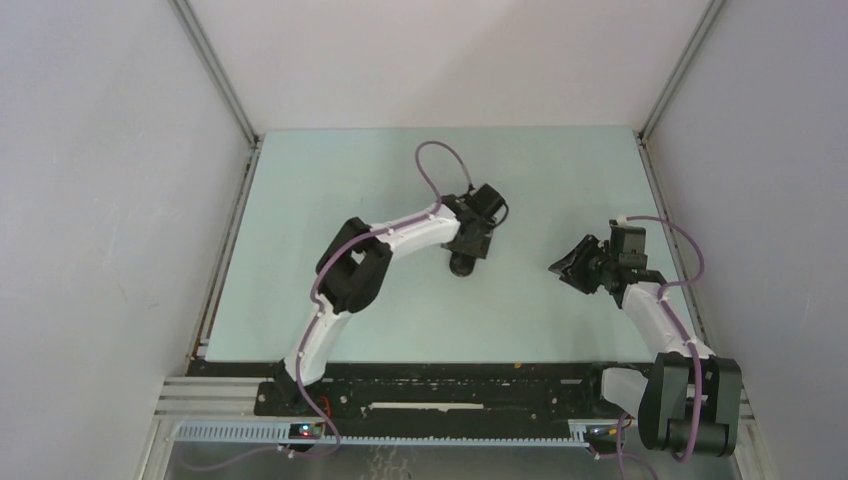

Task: Organize the sunglasses
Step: Move the sunglasses case at the center of the board, then reset both arms

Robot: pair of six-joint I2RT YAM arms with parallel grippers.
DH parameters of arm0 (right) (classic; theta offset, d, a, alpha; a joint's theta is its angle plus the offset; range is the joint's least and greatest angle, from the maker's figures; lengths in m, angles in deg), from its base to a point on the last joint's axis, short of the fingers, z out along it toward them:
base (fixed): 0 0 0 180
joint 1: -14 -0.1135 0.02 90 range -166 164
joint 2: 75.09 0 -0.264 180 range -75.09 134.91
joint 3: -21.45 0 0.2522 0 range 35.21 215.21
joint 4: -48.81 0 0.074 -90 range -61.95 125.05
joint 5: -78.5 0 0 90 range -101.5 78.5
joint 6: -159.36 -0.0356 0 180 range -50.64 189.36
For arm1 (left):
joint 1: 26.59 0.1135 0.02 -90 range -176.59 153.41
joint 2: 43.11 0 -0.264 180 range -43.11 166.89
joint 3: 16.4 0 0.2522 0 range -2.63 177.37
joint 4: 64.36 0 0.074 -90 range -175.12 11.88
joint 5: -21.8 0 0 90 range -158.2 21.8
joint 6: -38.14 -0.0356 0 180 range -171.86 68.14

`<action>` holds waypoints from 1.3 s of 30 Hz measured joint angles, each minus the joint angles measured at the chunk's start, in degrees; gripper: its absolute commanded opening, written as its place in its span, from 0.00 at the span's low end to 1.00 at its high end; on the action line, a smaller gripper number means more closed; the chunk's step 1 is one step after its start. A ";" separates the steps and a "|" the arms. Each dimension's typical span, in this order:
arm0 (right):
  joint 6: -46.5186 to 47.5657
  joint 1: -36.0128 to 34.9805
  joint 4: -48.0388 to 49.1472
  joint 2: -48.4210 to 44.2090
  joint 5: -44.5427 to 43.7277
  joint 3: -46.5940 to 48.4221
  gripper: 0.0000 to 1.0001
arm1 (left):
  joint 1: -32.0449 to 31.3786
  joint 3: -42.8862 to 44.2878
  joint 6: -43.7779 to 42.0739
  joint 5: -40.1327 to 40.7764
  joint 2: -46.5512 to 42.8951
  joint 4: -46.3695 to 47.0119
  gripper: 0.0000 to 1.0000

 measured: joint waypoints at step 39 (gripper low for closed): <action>1.09 -19.50 -7.74 -18.21 -34.36 8.94 0.96 | 9.38 -50.25 -2.78 7.30 -64.39 10.80 0.97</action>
